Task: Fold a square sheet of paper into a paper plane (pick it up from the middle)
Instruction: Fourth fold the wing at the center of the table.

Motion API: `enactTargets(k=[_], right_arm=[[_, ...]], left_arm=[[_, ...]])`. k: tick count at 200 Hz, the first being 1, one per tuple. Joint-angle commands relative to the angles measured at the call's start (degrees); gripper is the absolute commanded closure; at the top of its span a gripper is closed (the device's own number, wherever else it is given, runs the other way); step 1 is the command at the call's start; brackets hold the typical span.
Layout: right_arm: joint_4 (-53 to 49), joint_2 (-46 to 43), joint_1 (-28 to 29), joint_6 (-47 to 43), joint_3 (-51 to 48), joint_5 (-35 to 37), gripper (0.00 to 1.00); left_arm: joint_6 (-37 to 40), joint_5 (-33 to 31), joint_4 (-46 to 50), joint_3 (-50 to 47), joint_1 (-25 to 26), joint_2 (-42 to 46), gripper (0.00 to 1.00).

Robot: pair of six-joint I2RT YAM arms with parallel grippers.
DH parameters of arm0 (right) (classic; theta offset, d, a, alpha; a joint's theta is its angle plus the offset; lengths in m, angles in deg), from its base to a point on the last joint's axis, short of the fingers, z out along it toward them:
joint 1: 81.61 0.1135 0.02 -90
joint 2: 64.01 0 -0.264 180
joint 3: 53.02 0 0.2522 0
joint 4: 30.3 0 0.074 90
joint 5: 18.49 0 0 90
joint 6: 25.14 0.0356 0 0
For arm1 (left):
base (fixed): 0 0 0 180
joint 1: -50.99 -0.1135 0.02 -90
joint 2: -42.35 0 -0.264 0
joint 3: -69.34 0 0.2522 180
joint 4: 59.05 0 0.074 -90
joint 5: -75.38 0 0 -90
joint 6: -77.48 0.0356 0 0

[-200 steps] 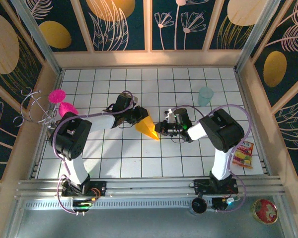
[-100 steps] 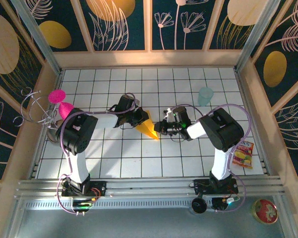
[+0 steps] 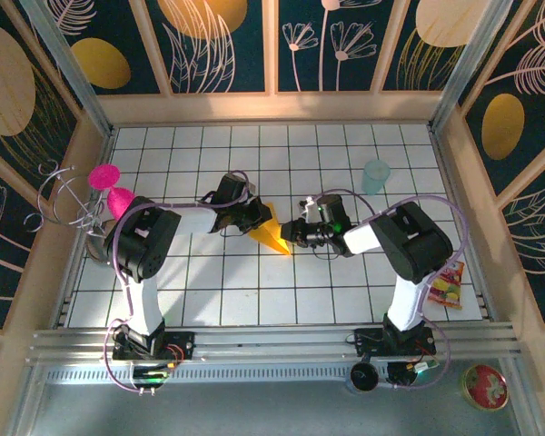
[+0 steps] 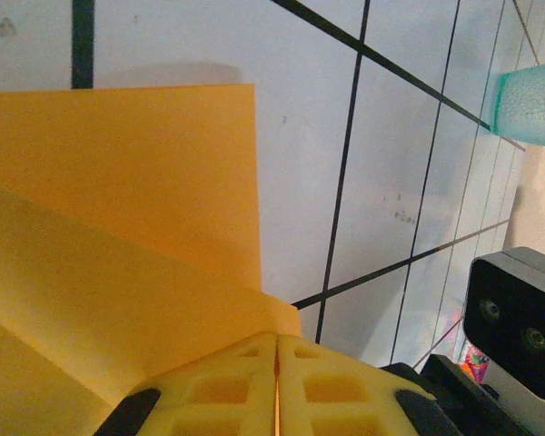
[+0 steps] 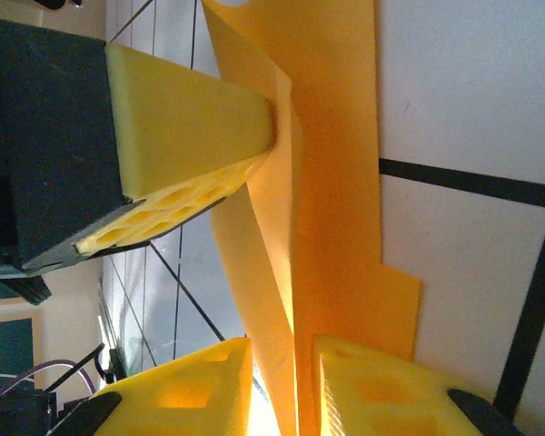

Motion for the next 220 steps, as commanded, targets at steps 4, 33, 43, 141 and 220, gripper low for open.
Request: enactTargets(k=[4, 33, 43, 141, 220], right_arm=[[-4.1, -2.8, -0.5, -2.1, -1.0, 0.0, 0.75], [-6.3, -4.1, -0.5, -2.9, -2.2, -0.1, 0.77], [-7.3, -4.6, -0.5, -3.4, -2.4, 0.0, 0.77], [-10.8, -2.1, -0.1, -4.5, -1.9, 1.3, 0.87], [-14.5, -4.5, -0.1, -5.2, -0.6, 3.9, 0.79]], left_arm=[[1.3, 0.4, 0.9, 1.4, 0.0, -0.9, 0.91], [1.4, 0.5, 1.0, 1.3, 0.0, -0.9, 0.91], [1.4, 0.4, 1.1, 1.2, 0.0, -0.8, 0.91], [1.3, 0.7, 0.4, 0.2, 0.0, -0.9, 0.91], [1.9, 1.6, 0.3, 0.8, -0.1, -2.0, 0.91]])
